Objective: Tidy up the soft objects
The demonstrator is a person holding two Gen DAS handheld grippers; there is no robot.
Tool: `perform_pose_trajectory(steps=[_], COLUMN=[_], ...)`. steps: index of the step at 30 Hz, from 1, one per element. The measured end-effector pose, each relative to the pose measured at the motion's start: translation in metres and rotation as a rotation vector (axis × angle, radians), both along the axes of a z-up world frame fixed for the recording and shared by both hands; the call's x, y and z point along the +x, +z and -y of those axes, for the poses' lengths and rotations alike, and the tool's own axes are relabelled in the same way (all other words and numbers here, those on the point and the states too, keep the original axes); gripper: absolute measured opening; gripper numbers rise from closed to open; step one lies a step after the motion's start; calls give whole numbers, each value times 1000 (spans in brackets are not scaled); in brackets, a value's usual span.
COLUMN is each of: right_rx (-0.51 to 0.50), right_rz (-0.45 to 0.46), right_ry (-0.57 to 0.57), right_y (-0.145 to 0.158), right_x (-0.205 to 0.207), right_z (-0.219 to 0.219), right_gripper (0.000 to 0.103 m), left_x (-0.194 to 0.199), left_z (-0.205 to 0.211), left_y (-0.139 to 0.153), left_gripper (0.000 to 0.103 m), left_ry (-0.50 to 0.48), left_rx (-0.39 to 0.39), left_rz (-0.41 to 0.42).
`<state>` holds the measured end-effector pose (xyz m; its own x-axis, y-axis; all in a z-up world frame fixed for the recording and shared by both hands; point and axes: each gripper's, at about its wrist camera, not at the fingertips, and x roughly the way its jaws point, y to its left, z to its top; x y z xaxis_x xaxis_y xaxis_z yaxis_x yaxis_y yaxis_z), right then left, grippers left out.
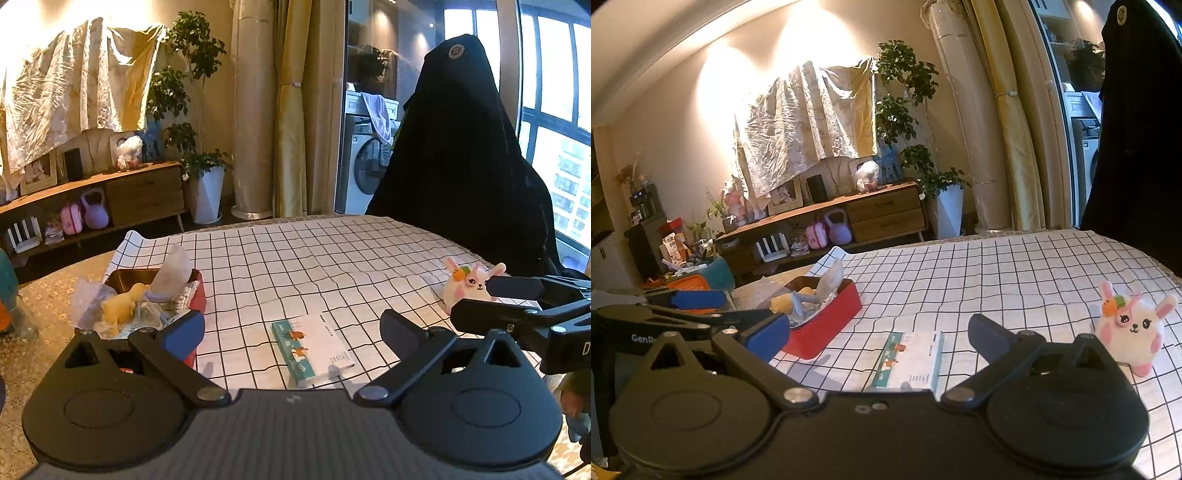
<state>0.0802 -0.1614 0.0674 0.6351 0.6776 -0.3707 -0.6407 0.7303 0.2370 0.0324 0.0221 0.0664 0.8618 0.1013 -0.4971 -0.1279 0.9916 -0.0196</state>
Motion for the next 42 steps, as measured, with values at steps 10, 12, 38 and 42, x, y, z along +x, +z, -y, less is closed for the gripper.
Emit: perform_pose_trajectory(steps=[10, 12, 38, 42], right_rx=[0, -1, 7, 8], right_rz=[-1, 0, -25, -30], right_ry=[-12, -11, -39, -38], right_y=[1, 1, -1, -1], right_x=[-5, -4, -8, -7], right_z=[-1, -1, 0, 0], right_gripper=[103, 103, 103, 103], left_x=[-1, -2, -2, -2], left_z=[0, 0, 2, 1], left_y=[-1, -1, -1, -2], left_gripper=[102, 102, 102, 102], left_ry=[-14, -17, -39, -29], left_rx=[-13, -14, -27, -36], left_rz=[-2, -1, 5, 2])
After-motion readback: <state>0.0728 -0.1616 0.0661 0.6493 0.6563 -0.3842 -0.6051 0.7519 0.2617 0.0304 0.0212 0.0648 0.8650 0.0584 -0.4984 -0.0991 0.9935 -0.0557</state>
